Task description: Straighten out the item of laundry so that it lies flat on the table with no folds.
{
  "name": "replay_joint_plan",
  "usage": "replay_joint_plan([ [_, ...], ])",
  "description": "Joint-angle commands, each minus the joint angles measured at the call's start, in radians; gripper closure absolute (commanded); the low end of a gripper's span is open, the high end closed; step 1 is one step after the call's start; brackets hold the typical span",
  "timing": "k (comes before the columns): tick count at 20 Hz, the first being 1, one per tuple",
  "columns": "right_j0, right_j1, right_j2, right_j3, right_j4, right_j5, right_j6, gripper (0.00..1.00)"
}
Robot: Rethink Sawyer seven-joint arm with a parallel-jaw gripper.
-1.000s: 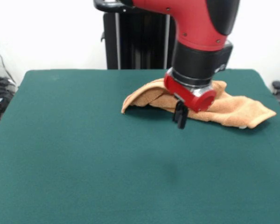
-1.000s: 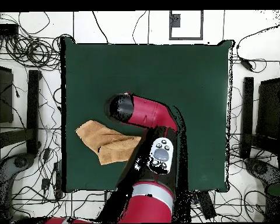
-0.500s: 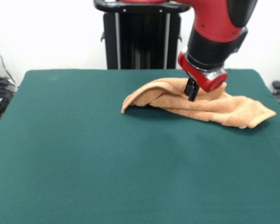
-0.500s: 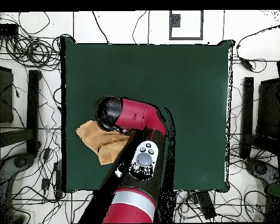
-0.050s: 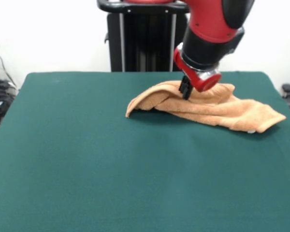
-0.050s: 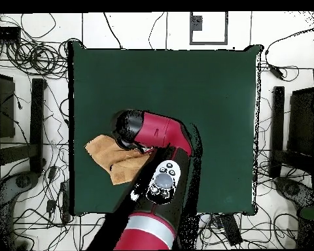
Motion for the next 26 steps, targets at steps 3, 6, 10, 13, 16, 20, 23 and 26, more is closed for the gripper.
replay_joint_plan([
  [3,0.003,0.124,0.041,0.051,0.065,0.057,0.286,1.00],
  [6,0.012,0.138,0.043,0.051,0.073,0.046,0.291,1.00],
  [10,0.014,0.147,0.063,0.056,0.104,0.045,0.298,1.00],
  [13,0.004,0.156,0.079,0.064,0.128,0.034,0.286,1.00],
  [16,-0.015,0.162,0.100,0.078,0.150,0.015,0.256,1.00],
  [20,-0.056,0.166,0.127,0.096,0.171,-0.009,0.187,1.00],
  [23,-0.071,0.152,0.139,0.106,0.188,0.016,0.166,1.00],
  [26,-0.081,0.131,0.153,0.119,0.204,0.048,0.156,1.00],
])
